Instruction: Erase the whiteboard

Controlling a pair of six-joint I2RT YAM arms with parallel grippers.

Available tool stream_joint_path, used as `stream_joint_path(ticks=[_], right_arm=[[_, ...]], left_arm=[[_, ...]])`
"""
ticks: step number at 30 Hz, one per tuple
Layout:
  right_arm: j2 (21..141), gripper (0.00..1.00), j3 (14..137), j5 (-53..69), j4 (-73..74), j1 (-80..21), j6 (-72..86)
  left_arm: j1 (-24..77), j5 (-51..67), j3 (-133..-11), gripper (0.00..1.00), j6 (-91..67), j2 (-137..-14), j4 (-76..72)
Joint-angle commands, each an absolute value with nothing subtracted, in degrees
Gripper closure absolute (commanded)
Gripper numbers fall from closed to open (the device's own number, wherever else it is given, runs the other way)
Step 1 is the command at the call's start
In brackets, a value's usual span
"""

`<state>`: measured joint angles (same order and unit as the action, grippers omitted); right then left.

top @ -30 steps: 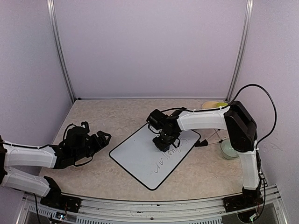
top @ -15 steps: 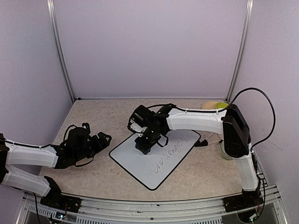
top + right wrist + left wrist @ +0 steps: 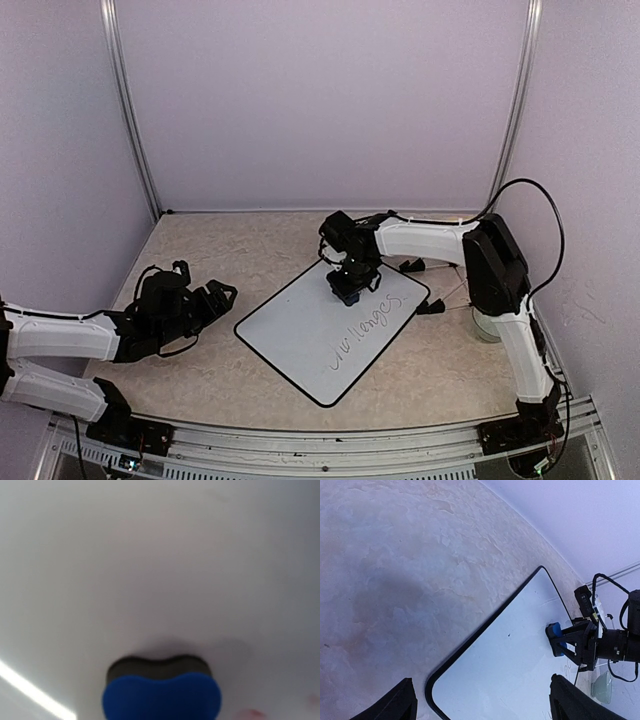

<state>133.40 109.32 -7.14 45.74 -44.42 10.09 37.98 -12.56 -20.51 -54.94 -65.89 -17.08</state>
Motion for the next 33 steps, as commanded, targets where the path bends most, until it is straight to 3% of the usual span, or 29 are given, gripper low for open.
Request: stream_joint_path(ticks=[1,7,12,19,26,33], right_arm=[[129.91,0.66,101.89,-10.98,48.16,-39.74,8.20],[125.85,0.66,94.75,-11.66,47.93,-36.35,6.90],[121.16,0.68,90.46,-6.81,46.54,-39.32,6.83],[127.13,0.67,100.89,-4.32,48.63,-43.76,7.11],[138.47,0.66,115.00,-7.38,53.06,-39.92,7.03],[137.63,0.66,111.18,-13.08,52.58,-33.81,5.87]], left_arm=[[38.32,-13.36,-20.21,0.11,-55.00,-65.97,-17.05],[38.41,-13.01,-20.06,0.11,-55.17,-66.95,-18.08],[38.41,-13.22,-19.60,0.11,-55.20,-67.19,-18.59],[38.41,-12.94,-20.20,0.11,-55.35,-68.35,-19.20],[38.43,-13.84,-19.97,0.11,-55.41,-66.63,-17.04],[38.11,-15.04,-19.51,0.11,-55.06,-64.45,-15.21]])
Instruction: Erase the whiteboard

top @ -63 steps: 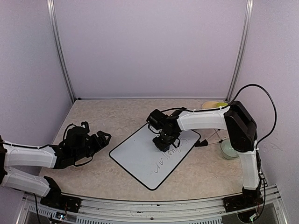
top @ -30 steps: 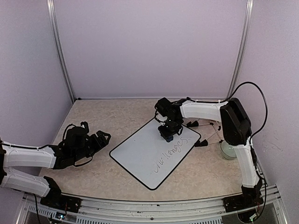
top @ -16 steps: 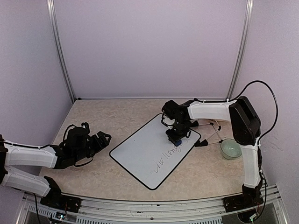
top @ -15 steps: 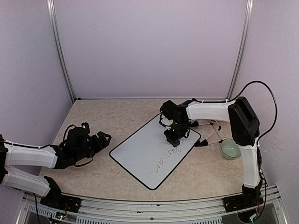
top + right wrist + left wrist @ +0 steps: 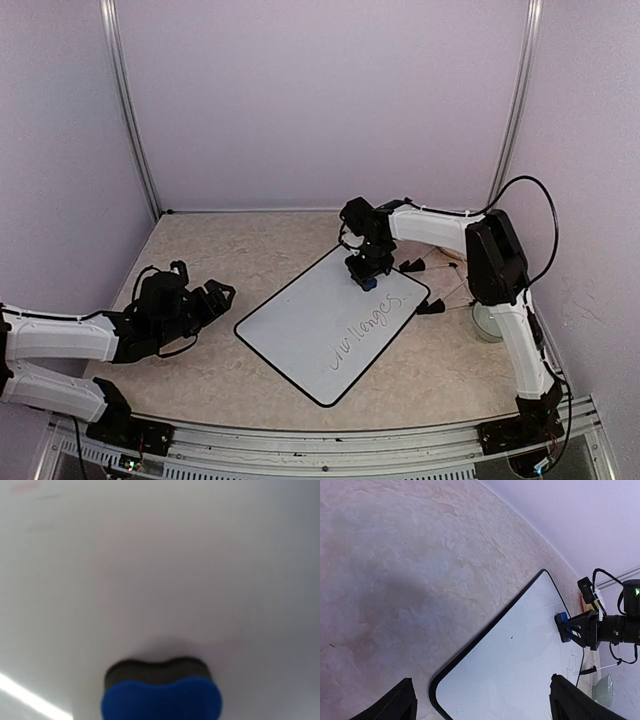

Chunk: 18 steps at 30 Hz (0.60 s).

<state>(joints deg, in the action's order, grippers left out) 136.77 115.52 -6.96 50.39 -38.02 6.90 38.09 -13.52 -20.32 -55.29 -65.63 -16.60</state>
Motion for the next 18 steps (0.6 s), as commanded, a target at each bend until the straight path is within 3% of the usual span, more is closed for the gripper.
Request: stream_joint_path(ticks=[1,11,18], right_arm=[[136.77,0.66,109.25,-13.70,52.01,-33.19,5.70],[125.20,0.66,91.48,-12.06,46.18,-32.03,5.89],[124.12,0.66,93.87,-7.64,46.34,-37.79,5.96]], left_arm=[[38.11,-14.96,-19.51,0.11,-55.10,-64.54,-15.47],[38.38,-13.10,-21.06,0.11,-55.42,-69.25,-18.56],[38.76,-13.01,-21.36,0.11,-55.72,-70.13,-19.26]])
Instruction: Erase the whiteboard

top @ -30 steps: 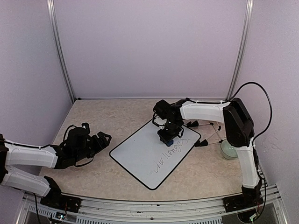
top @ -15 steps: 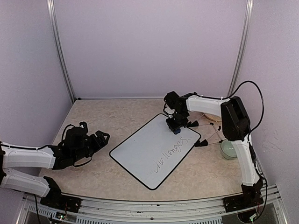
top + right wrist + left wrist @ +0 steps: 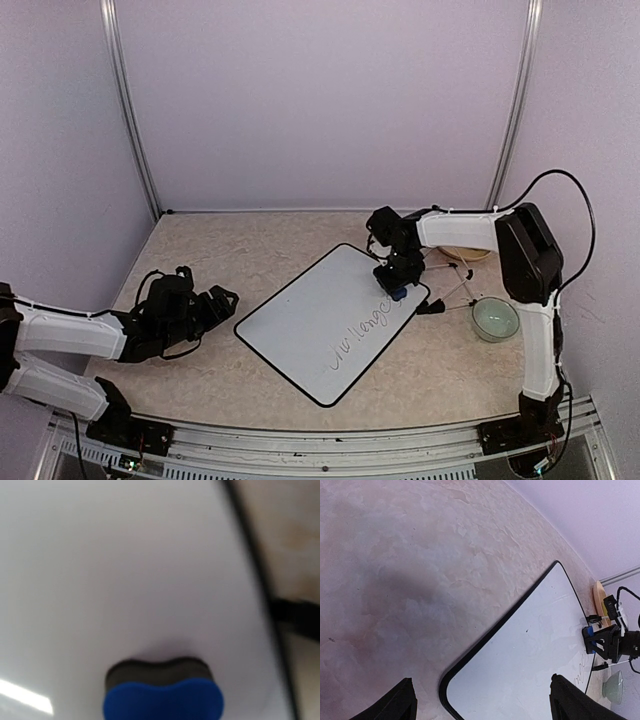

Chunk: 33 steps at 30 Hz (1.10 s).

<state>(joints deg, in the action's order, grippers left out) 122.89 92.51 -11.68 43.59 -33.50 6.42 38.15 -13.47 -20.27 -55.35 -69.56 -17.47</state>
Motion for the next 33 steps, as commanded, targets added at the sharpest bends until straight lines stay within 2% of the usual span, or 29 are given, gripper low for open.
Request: stream_joint_path(ticks=[1,9,16,22,28,33], right_arm=[[125.09,0.66,95.45,-7.45,46.85,-38.66,6.05],[131.81,0.64,103.12,-10.32,48.28,-39.88,7.24],[125.80,0.64,90.72,-12.34,44.12,-33.68,7.13],[119.45,0.64,82.86,-12.44,43.57,-32.82,7.23],[115.21,0.66,79.21,-9.27,42.12,-37.29,8.41],[117.95,0.65,82.82,-5.75,41.41,-44.36,9.17]], left_arm=[[38.76,-13.00,-21.36,0.11,-55.73,-70.06,-19.17],[38.85,-14.33,-21.36,0.11,-55.23,-66.81,-16.08],[38.29,-15.25,-20.75,0.10,-54.54,-64.70,-14.75],[38.30,-13.29,-21.04,0.11,-55.14,-67.93,-18.09],[38.80,-12.94,-21.40,0.11,-55.46,-69.57,-19.12],[38.85,-13.18,-20.81,0.11,-55.59,-68.81,-18.87]])
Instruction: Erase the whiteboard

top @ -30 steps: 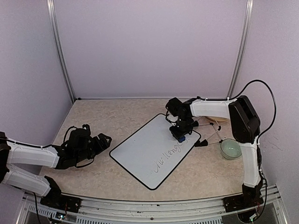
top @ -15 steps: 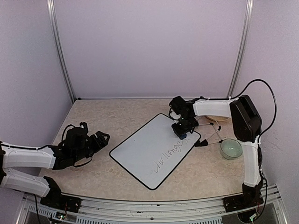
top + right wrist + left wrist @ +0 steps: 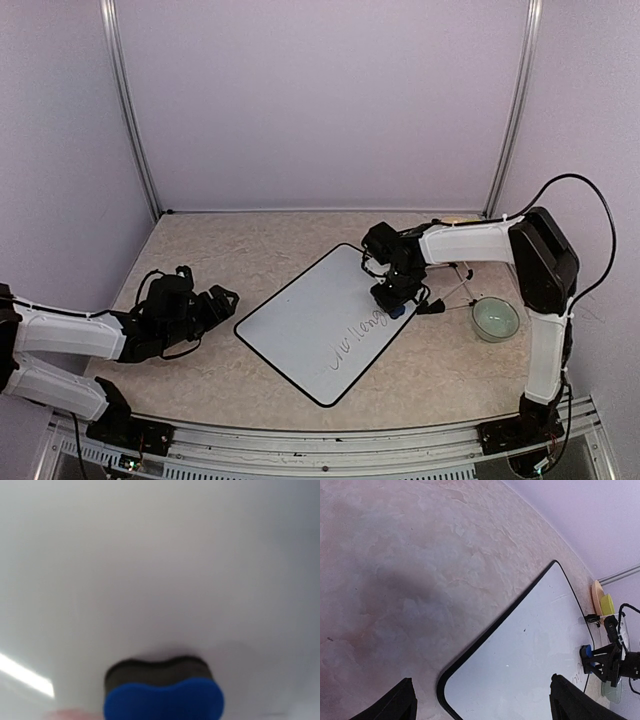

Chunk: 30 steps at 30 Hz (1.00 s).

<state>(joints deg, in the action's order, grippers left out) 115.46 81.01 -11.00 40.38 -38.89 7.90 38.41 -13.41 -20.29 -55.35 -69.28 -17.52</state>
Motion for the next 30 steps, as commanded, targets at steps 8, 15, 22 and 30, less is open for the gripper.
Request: stream_joint_path(ticks=[8,15,22,30], right_arm=[[122.13,0.64,89.37,-6.21,42.16,-48.66,9.44],[120.31,0.64,84.72,-9.52,41.25,-41.49,9.67],[114.80,0.65,78.77,-9.22,39.00,-37.22,9.21],[115.17,0.66,79.36,-7.01,39.87,-43.31,9.32]], left_arm=[[38.94,-14.41,-19.53,0.10,-55.55,-65.56,-16.61],[38.86,-14.61,-18.85,0.10,-55.53,-64.61,-16.07],[38.76,-14.77,-18.50,0.10,-55.52,-65.48,-16.98],[38.76,-14.41,-18.98,0.10,-55.57,-67.06,-17.92]])
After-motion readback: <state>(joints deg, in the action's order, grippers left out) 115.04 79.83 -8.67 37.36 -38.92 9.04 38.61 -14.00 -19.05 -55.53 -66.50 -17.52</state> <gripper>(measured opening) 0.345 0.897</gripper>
